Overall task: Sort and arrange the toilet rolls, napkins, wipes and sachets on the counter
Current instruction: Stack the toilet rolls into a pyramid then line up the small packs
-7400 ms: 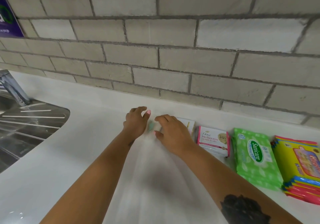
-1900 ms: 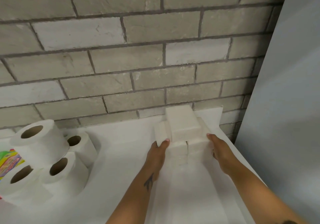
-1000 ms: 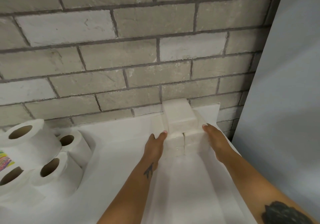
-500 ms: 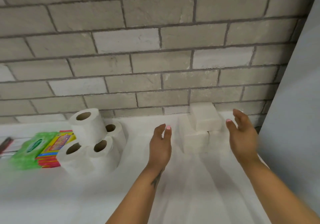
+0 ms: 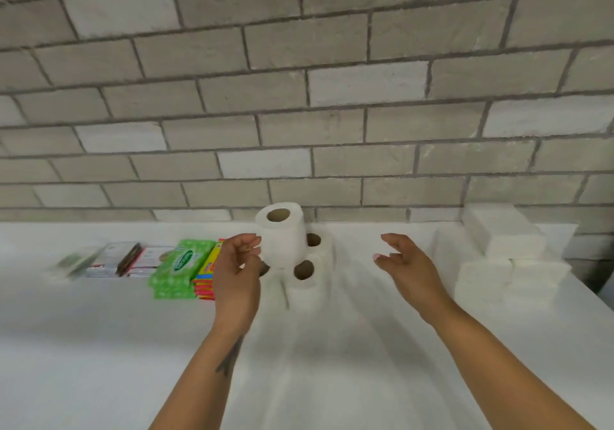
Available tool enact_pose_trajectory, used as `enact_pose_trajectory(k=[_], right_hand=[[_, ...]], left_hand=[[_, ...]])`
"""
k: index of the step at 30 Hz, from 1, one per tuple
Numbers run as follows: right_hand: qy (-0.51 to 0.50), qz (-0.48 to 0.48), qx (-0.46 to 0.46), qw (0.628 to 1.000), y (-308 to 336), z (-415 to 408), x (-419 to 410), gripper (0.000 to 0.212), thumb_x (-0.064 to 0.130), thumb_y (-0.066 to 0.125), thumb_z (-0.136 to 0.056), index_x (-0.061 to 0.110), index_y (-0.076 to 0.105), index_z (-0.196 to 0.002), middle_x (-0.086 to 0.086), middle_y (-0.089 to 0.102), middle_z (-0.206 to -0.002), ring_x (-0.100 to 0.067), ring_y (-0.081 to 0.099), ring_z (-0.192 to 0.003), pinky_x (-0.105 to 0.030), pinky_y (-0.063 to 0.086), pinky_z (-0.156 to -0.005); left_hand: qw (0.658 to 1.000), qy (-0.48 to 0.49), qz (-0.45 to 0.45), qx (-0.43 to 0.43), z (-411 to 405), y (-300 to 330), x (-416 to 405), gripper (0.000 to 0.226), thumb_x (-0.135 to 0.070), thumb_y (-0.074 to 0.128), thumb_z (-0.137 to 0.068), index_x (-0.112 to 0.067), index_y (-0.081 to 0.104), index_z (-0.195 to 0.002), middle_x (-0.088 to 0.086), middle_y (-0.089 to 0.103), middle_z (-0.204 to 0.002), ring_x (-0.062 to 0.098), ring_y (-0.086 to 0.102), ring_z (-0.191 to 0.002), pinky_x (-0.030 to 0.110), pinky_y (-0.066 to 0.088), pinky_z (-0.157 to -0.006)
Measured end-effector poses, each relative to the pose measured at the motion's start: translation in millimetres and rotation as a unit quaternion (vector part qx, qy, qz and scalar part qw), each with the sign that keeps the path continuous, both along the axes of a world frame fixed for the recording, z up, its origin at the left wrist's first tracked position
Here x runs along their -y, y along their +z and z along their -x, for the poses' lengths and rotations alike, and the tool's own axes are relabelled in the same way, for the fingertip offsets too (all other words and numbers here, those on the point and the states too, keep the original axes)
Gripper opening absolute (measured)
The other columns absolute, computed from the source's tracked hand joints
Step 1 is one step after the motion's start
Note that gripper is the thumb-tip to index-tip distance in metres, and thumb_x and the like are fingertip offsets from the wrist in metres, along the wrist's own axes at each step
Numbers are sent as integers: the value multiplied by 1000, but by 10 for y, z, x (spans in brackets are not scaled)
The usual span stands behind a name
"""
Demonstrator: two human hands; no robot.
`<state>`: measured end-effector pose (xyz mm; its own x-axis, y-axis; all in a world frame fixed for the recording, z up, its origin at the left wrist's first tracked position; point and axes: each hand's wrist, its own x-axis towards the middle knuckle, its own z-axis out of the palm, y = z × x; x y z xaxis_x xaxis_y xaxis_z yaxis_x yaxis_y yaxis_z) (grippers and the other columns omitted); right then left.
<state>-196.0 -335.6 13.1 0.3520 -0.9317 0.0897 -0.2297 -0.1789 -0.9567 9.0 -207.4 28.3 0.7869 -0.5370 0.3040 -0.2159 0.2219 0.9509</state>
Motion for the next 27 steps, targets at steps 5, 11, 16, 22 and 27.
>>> enact_pose_trajectory(k=[5,11,16,22,27], right_hand=[[51,-32,-110,992,-36,-659,-29,57,32,63,-86,28,40,-137,2,43,-142,-20,41,-130,-25,34,-94],[81,-78,-197,974,-135,-1196,72,80,25,68,-81,31,23,-147,2,-8,-159,-25,22,-142,-34,29,-107],[67,-89,-244,963,-237,-1444,197,87,19,70,-77,33,21,-147,-2,-10,-157,-32,29,-137,-37,39,-103],[66,-44,-267,961,-341,-1604,270,79,12,62,-79,36,24,-145,-8,13,-152,-34,40,-127,-30,38,-86],[41,-31,-304,951,-383,-1612,302,65,16,59,-85,30,32,-142,-10,31,-150,-30,39,-131,-40,38,-107]], left_hand=[[963,-79,-220,135,-901,-71,74,51,-20,57,-62,-20,56,-113,0,56,-111,15,54,-102,33,45,-90],[846,-259,-393,250,-1461,-214,547,83,-29,73,-66,-21,38,-141,1,37,-147,19,35,-137,34,35,-108],[803,-296,-411,315,-1587,-344,875,69,-22,72,-72,-24,44,-135,7,45,-138,24,32,-137,33,39,-101],[792,-300,-415,334,-1582,-452,988,61,-22,74,-72,-18,50,-128,11,52,-128,28,49,-119,33,43,-93],[809,-281,-397,330,-1544,-487,964,57,-22,74,-73,-24,54,-126,5,58,-115,22,54,-108,24,37,-77]])
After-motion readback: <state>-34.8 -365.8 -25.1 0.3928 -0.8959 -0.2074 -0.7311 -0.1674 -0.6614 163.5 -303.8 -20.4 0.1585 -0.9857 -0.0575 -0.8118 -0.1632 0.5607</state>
